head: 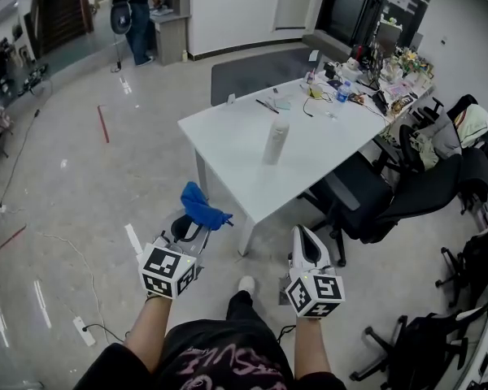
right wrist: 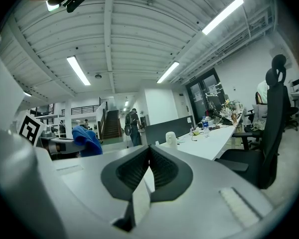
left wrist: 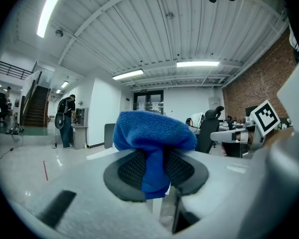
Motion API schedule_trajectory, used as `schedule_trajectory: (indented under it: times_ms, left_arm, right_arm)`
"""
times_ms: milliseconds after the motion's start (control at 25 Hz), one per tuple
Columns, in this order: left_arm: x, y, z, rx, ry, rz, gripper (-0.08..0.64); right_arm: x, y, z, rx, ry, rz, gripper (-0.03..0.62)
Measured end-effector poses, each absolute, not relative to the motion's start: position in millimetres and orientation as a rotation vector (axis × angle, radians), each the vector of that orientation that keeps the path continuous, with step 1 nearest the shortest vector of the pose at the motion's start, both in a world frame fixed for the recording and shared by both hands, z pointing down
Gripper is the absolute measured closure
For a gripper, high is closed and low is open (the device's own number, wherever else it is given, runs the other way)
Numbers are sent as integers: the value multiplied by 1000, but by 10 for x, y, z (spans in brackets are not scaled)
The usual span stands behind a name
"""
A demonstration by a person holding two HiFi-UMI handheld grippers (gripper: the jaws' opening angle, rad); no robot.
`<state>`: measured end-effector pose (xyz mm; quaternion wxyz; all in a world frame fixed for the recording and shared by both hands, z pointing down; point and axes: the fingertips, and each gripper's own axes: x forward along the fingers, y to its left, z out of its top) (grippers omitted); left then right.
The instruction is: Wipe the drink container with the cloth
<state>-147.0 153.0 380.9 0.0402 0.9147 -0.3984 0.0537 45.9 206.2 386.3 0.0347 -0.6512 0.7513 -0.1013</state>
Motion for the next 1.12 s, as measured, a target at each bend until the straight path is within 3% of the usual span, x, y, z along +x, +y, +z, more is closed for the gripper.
schedule_trajectory:
  times_ms: [1120]
  left_arm:
    - [-621, -394, 4180, 2698, -1201, 294, 462]
  right_arm:
    - [1327, 69, 4181, -2003, 2352, -474, 591]
